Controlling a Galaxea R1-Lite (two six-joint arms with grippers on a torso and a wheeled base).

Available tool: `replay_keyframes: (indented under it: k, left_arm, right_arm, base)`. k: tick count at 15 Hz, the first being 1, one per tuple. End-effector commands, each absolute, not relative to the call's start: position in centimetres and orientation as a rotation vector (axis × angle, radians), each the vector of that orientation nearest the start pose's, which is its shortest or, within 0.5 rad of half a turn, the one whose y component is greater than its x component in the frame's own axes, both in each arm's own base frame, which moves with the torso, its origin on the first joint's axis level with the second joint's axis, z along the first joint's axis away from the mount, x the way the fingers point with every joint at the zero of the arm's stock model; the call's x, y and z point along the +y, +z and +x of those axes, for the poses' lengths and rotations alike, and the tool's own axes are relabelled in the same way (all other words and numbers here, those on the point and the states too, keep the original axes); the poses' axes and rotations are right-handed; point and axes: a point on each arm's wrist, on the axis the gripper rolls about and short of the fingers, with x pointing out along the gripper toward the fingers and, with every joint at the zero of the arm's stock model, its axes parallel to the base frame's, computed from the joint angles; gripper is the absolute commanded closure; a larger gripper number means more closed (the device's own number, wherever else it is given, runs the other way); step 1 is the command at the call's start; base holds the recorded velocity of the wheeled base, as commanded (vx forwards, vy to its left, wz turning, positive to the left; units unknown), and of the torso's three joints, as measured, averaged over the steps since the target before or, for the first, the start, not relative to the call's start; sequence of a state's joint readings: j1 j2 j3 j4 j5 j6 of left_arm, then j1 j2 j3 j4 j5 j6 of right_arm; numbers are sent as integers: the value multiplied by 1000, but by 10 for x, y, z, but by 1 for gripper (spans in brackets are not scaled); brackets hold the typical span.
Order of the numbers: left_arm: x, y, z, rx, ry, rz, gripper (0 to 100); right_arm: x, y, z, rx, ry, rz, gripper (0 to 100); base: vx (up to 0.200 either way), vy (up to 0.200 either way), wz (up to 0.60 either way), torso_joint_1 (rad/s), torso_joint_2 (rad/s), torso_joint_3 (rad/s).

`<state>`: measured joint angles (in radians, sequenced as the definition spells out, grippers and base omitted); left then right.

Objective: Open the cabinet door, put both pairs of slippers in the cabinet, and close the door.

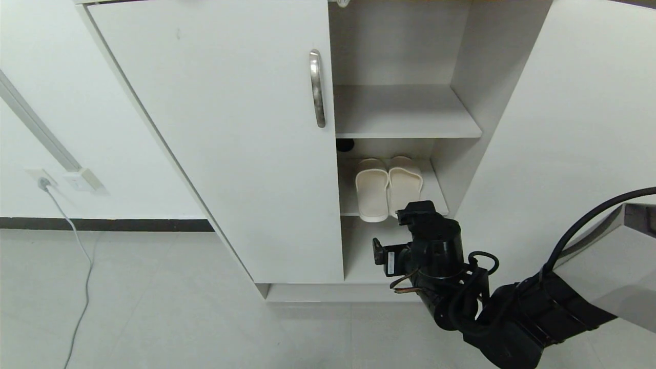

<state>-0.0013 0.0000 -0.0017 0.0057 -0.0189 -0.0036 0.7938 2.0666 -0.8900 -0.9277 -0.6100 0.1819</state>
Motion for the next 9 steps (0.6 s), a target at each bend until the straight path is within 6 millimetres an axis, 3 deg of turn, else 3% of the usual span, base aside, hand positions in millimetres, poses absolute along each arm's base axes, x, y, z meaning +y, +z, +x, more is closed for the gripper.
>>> replay_keyframes:
  k: [1, 9]
  left_arm:
    - [0, 75, -23, 6, -20, -5, 100]
    - [0, 75, -23, 8, -20, -3, 100]
  right_arm:
    - [259, 108, 272, 203, 167, 21, 0]
    - [257, 106, 272, 209, 163, 18, 0]
  base:
    - [0, 0, 0, 0, 0, 0]
    - [0, 0, 0, 0, 0, 0]
